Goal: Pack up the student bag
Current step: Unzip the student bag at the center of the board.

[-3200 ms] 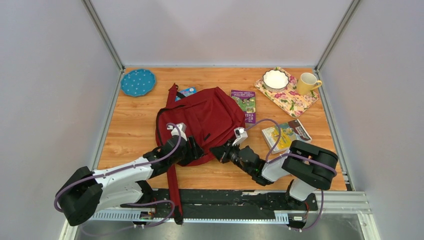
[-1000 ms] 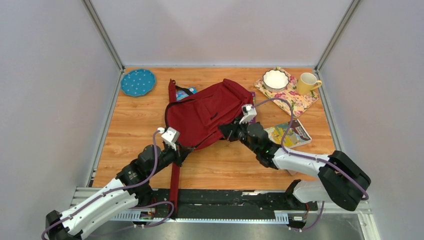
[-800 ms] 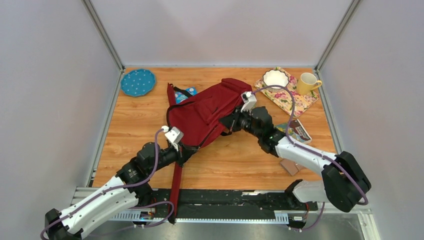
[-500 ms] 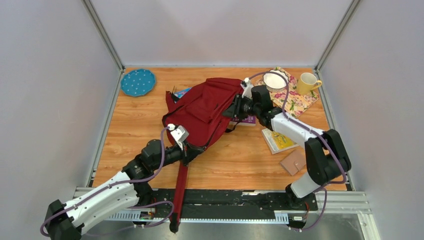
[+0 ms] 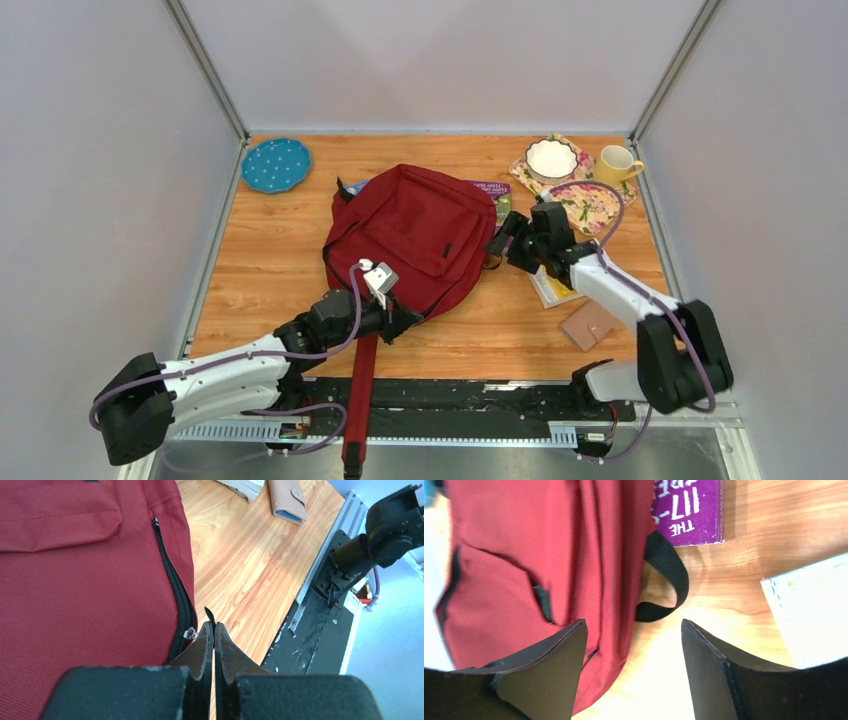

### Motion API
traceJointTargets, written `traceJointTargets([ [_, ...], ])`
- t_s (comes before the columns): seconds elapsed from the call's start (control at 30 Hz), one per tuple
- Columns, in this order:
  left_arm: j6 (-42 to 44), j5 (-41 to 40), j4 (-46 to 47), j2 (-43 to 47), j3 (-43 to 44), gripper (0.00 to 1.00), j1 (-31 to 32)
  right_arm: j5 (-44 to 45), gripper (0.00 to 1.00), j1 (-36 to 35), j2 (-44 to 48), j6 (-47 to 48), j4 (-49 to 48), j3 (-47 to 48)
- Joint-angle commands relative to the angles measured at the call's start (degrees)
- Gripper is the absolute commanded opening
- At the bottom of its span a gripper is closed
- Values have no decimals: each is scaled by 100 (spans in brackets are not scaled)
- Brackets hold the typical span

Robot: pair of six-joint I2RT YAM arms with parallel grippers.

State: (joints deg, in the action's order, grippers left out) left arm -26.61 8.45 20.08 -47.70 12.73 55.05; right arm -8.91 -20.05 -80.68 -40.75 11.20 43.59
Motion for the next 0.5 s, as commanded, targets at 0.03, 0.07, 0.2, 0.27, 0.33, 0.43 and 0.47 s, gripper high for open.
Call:
traceJointTargets([
  [0.03, -64, -221, 568, -55, 141, 0, 94, -100, 72, -139, 1369, -843, -187, -543],
  [0.07, -20, -203, 568, -98, 168, 0, 103, -276, 72, -357, 1476, -1055, -537, -702],
  [0.2, 77, 25, 541, -292, 335, 0, 138, 54, 72, -1332, 1644, -2163, -1067, -1335],
  [0.27, 103, 60, 559, -388, 397, 0, 182, 309, 72, -1886, 1469, -2726, -1328, -1388],
  [0.33, 95, 61, 550, -406, 397, 0, 208, 687, 72, -2325, 1241, -3086, -1392, -1415],
  [0.43, 112, 43, 463, -371, 405, 0, 243, 882, 72, -2625, 985, -3561, -1699, -1432],
  [0.47, 147, 34, 427, -328, 406, 0, 235, 882, 72, -2661, 784, -3745, -1883, -1424],
])
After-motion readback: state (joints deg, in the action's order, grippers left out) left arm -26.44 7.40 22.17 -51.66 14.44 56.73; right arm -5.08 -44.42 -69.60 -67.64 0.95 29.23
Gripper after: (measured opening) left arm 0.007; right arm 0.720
